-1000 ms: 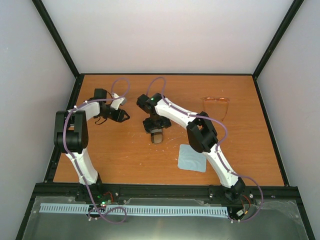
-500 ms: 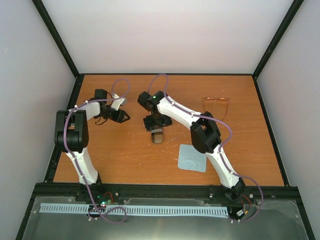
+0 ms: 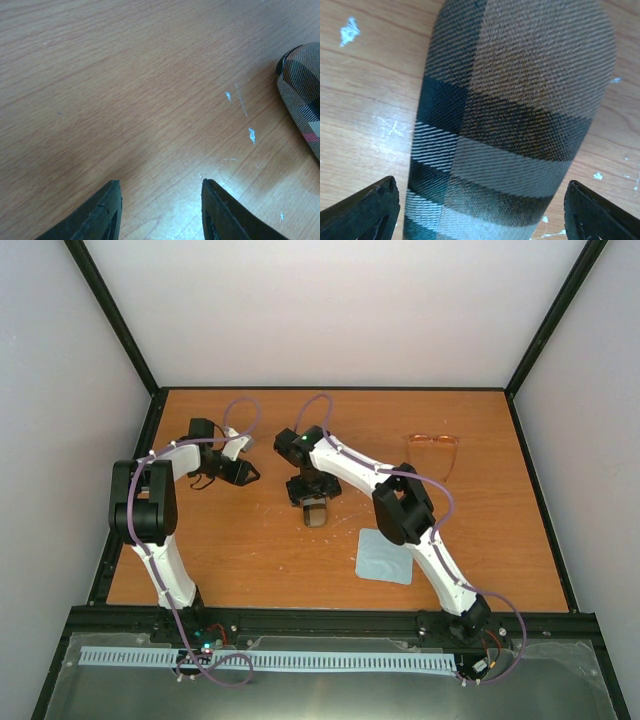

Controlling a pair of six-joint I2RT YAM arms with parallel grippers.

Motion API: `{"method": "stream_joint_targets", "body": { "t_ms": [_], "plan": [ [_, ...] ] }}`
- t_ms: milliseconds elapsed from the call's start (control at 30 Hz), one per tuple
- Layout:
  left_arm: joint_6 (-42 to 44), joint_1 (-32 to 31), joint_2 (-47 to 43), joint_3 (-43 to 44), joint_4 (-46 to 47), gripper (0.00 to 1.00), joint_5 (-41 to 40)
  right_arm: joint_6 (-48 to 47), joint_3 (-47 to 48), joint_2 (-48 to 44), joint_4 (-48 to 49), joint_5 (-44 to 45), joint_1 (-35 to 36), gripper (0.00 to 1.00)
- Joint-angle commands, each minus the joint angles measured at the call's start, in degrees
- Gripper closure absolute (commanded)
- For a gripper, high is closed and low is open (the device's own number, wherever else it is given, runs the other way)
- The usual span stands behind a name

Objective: Organize the sunglasses
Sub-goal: Pick up the sunglasses case from the center of the board.

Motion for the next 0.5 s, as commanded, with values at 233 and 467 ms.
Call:
{"method": "stream_joint_targets", "body": {
  "t_ms": [233,467],
  "plan": [
    [1.4,0.1,1.5,0.9,-0.7,0.54,1.0,0.4,1.3,1.3,-1.3,1.4,-0.1,0.36],
    [1.2,0.0,1.5,1.8,-2.9,0.54,5.9,-1.5,-0.5,-1.7,0.7,-1.5,-0.8,0.52]
  ]
}}
